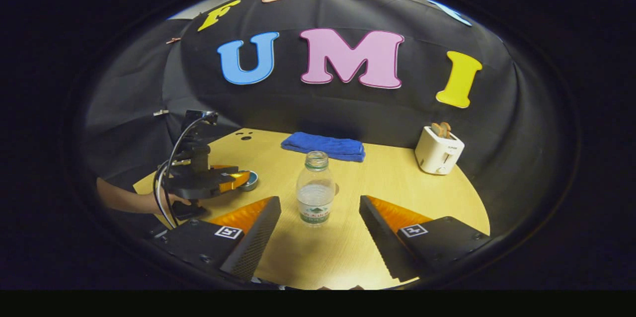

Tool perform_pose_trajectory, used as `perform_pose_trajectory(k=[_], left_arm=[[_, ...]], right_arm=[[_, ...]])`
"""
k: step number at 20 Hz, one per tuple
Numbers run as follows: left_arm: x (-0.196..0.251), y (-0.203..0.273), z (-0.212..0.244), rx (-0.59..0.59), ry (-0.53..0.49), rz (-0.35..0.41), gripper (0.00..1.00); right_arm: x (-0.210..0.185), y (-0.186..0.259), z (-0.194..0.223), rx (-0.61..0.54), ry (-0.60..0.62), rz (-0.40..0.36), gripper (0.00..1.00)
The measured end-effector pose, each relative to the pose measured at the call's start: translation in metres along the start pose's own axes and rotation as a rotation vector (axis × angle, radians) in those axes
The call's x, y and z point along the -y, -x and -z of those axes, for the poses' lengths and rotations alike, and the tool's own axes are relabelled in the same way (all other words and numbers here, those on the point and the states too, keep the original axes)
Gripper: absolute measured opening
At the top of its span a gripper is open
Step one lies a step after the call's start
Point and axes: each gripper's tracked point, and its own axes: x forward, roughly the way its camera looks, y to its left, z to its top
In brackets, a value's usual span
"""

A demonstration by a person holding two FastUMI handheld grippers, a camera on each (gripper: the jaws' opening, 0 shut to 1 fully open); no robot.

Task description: Open the teacup lid with one hand, grasp the water bottle and pour water into the teacup with the other hand; after pouring, place the water bottle on the coaster and then close the teacup lid.

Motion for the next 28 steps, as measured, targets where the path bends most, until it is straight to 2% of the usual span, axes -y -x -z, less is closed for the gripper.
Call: perform_pose_trajectory(k=[4,5,6,7,8,10,11,12,20,22,23,25,26,28], left_arm=[[0.002,-0.002,0.000,-0.005,-0.024,0.016,0.40],[0.002,-0.002,0.001,-0.009,-0.026,0.020,0.31],[0.002,-0.003,0.000,-0.007,-0.027,0.023,0.35],[0.002,-0.003,0.000,-0.008,-0.027,0.026,0.34],[0.002,-0.003,-0.001,-0.006,-0.029,0.028,0.30],[0.003,-0.003,-0.002,-0.005,-0.038,0.033,0.31],[0.003,-0.003,-0.003,-0.004,-0.045,0.035,0.25],[0.004,-0.003,-0.004,-0.005,-0.052,0.038,0.28],[0.013,0.011,-0.032,0.044,-0.089,0.068,0.23],[0.012,0.018,-0.037,0.054,-0.081,0.065,0.23],[0.011,0.021,-0.039,0.057,-0.078,0.062,0.27],[0.007,0.027,-0.039,0.055,-0.084,0.053,0.23],[0.004,0.029,-0.038,0.051,-0.084,0.048,0.27],[0.000,0.031,-0.035,0.043,-0.078,0.040,0.27]], right_arm=[[-0.004,-0.006,0.001,0.000,-0.020,-0.001,0.98],[-0.004,-0.007,0.002,0.000,-0.020,0.000,0.98],[-0.004,-0.008,0.003,-0.001,-0.019,0.002,0.98],[-0.005,-0.011,0.004,-0.005,-0.020,0.003,0.98],[-0.007,-0.015,0.006,-0.006,-0.025,0.001,0.98],[-0.008,-0.022,0.007,-0.008,-0.042,0.003,0.98],[-0.007,-0.026,0.009,-0.010,-0.049,0.007,0.98],[-0.006,-0.030,0.010,-0.009,-0.056,0.012,0.98],[-0.005,-0.064,0.023,-0.017,-0.106,0.047,0.98],[-0.004,-0.072,0.032,-0.030,-0.119,0.059,0.98],[-0.004,-0.077,0.035,-0.033,-0.125,0.064,0.98],[-0.002,-0.086,0.035,-0.023,-0.133,0.079,0.98],[-0.001,-0.091,0.032,-0.013,-0.136,0.085,0.98],[-0.001,-0.102,0.031,0.003,-0.128,0.088,0.98]])
